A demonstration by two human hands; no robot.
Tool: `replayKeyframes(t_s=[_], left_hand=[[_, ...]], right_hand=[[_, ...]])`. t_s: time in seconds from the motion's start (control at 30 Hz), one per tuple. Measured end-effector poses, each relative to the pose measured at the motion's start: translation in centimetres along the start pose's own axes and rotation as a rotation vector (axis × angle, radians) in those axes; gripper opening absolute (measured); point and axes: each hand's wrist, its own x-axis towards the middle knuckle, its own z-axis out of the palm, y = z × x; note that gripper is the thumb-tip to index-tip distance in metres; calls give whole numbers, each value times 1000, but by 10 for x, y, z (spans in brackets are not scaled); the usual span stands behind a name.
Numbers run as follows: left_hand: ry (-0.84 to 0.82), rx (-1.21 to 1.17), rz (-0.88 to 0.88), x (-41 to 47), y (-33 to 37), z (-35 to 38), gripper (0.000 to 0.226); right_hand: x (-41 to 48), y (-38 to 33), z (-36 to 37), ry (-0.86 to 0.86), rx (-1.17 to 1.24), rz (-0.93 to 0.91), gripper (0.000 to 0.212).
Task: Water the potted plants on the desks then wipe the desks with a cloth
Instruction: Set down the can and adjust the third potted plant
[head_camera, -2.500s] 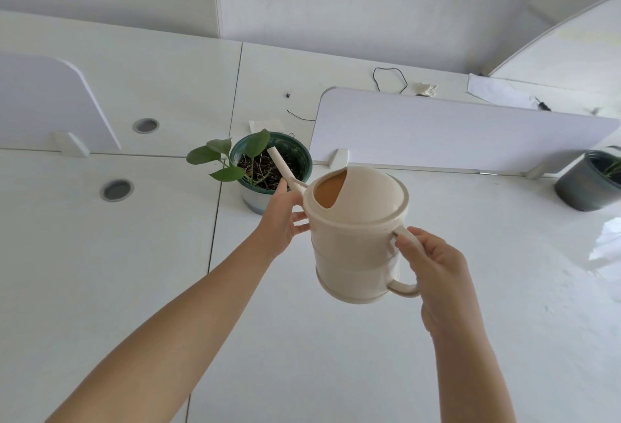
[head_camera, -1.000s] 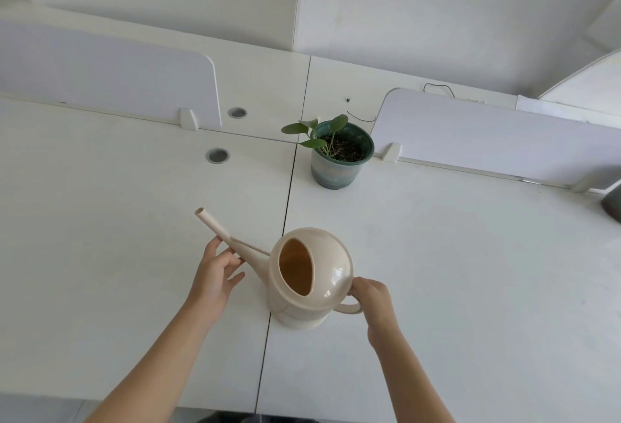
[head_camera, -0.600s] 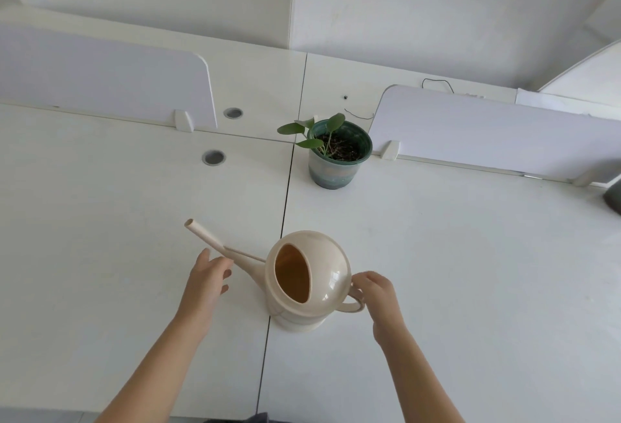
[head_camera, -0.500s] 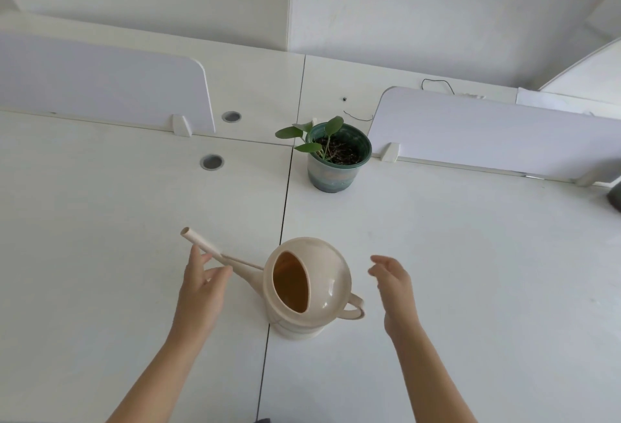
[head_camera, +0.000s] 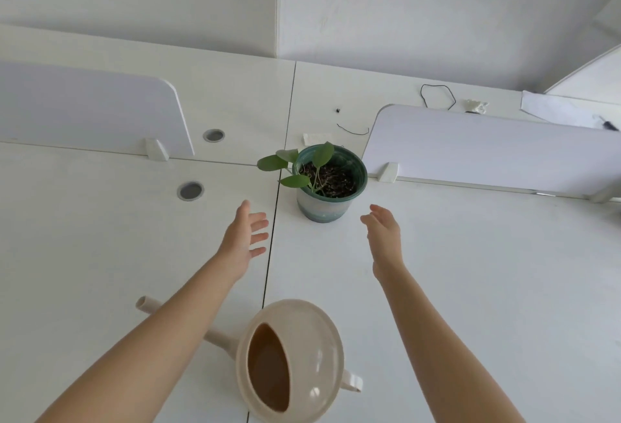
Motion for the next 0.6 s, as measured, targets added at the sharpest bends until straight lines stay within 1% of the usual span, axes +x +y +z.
replayKeyframes(t_s=[0.07, 0.17, 0.23, 0.33, 0.43, 0.53, 0.6], left_hand=[[34, -159, -14, 26, 0, 6, 60], [62, -439, -15, 58, -1, 11, 56], [49, -502, -6, 74, -4, 18, 50], [-23, -402, 20, 94, -5, 38, 36], [-116, -282, 74, 104, -4, 59, 34], [-156, -117, 182, 100, -9, 73, 28], [-168, -66, 207, 95, -16, 76, 20]], right_hand=[[16, -2, 6, -1, 47, -5, 46], [38, -1, 15, -4, 117, -3, 47], [50, 2, 24, -2, 152, -9, 47], [62, 5, 38, 16, 199, -43, 43], [66, 11, 46, 56, 244, -64, 43], [68, 19, 48, 25, 254, -71, 46], [71, 23, 47, -24, 236, -73, 50]])
